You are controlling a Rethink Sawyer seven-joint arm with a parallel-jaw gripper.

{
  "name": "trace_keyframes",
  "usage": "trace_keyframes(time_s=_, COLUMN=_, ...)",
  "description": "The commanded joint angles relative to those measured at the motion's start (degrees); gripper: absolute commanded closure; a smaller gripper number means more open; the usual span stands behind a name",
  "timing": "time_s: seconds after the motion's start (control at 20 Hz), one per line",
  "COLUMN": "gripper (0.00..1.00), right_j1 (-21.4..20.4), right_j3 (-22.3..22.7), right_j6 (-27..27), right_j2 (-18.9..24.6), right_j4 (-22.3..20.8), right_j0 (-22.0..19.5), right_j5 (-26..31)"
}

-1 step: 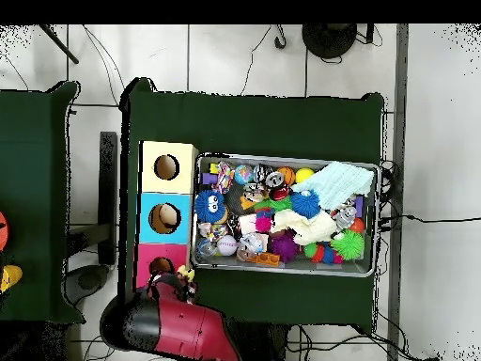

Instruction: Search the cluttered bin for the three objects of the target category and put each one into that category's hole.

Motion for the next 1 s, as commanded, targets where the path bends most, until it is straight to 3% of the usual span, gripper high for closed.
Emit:
trace_keyframes(time_s=0.05, gripper=1.0, right_j1=1.8, right_j3=1.5, right_j6=15.2, right_j2=6.0, right_j4=3.9, right_j0=1.2, right_j5=-3.2)
trace_keyframes(time_s=0.65, gripper=1.0, right_j1=1.7, right_j3=-1.0, right_j6=17.9, right_j2=3.8, right_j4=6.2, right_j0=5.4, right_j5=0.6)
trace_keyframes(time_s=1.0, gripper=1.0, right_j1=4.6, right_j3=-0.6, right_j6=15.2, right_j2=5.8, right_j4=5.0, right_j0=2.3, right_j5=-3.8)
